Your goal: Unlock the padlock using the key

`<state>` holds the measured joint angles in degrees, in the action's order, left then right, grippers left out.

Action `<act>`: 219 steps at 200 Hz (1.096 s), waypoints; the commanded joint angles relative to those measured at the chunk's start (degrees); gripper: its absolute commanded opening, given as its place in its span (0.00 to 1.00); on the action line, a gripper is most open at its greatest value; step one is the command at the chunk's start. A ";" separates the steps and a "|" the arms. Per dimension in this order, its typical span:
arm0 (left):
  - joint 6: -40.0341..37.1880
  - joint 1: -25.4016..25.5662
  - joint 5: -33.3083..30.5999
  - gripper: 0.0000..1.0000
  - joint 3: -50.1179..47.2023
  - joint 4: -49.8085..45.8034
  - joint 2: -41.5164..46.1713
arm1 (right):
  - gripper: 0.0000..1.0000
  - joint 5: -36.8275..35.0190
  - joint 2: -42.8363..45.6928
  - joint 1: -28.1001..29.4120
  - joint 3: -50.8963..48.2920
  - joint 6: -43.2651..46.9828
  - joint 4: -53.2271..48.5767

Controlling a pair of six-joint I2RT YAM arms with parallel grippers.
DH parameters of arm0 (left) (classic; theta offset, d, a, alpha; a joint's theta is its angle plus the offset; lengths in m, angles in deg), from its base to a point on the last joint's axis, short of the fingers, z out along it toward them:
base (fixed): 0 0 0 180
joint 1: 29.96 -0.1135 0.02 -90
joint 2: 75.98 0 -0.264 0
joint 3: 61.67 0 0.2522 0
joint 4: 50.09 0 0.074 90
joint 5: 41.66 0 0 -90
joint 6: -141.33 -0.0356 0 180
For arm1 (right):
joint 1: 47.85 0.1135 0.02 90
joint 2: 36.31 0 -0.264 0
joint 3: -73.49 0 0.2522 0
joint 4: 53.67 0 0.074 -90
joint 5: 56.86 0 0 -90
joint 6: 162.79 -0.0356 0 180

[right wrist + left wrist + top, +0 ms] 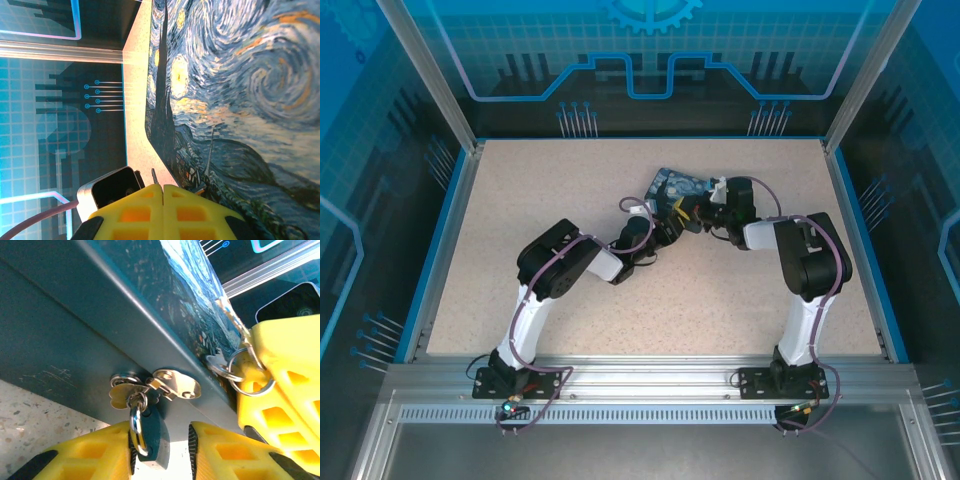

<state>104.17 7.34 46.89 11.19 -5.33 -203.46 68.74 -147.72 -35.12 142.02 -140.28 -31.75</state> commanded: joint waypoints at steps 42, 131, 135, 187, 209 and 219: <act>0.80 -0.29 -2.14 0.18 0.15 -0.51 -1.36 | 0.00 -0.18 -3.11 1.10 -0.77 -0.26 -4.92; 4.05 -1.89 1.76 0.00 -1.93 -5.13 3.70 | 0.00 1.20 2.00 0.31 1.80 -2.39 -4.65; 4.46 -1.97 2.08 0.00 -2.16 -5.74 4.24 | 0.00 1.22 2.78 0.30 1.79 -2.35 -4.80; 10.41 -4.59 8.37 0.00 -6.40 -9.89 11.07 | 0.00 2.16 16.23 0.81 -4.83 0.59 -7.69; 11.93 -5.48 11.49 0.00 -7.51 -11.20 13.48 | 0.00 2.90 21.94 1.23 -11.70 1.38 -7.58; 12.41 -5.73 12.94 0.00 -8.22 -11.15 14.61 | 0.00 3.51 24.22 1.55 -14.53 1.92 -7.92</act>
<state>113.64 2.49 54.34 4.56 -15.58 -193.38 70.07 -127.57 -34.92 133.80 -140.58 -37.33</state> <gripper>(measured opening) 0.089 0.043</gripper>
